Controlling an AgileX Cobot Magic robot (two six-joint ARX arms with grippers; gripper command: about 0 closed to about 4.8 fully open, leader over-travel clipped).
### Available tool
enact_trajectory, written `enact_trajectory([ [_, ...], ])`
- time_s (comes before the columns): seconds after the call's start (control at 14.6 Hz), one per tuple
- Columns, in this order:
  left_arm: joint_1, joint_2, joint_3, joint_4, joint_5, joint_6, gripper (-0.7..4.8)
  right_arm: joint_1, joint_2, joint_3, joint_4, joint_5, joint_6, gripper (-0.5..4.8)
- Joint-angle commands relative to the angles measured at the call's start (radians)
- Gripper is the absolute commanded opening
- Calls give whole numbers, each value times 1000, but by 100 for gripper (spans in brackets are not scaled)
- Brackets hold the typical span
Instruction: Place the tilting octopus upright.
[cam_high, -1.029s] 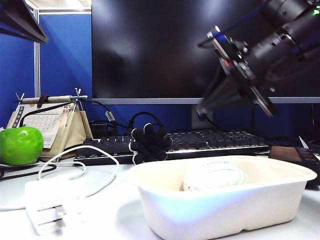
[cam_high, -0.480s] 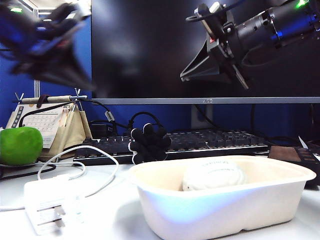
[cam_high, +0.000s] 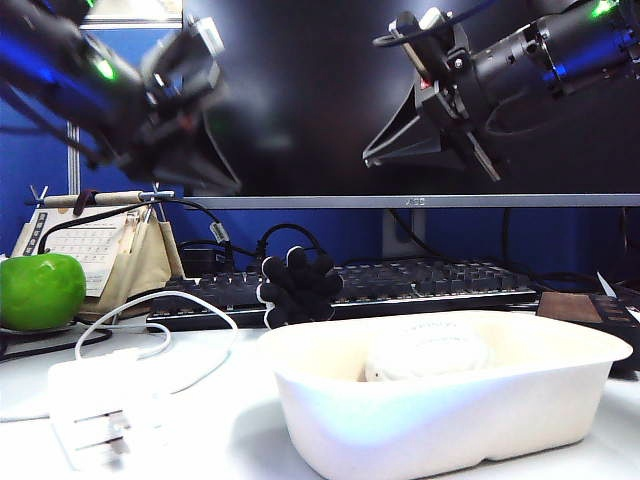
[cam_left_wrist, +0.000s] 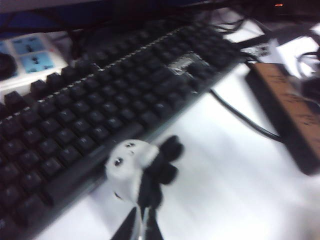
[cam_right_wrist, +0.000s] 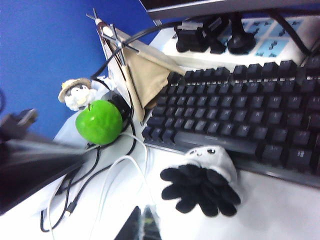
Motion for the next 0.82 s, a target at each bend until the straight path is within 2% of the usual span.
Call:
enact_trajectory([
  [0.07,-3,79,4,94,0,2,69,1,-4,4,-7,0,0,-5],
  [0.34,-3,182,5,200,5,2,84,1,-4,3,-32,0,0,-5],
  [0.69,-3,208,10,311,3,2,92,1,-4,3,-31,0,0,-6],
  [0.82,-3,211,11,321,3,2,122,1,-4,3,-31,0,0,-6],
])
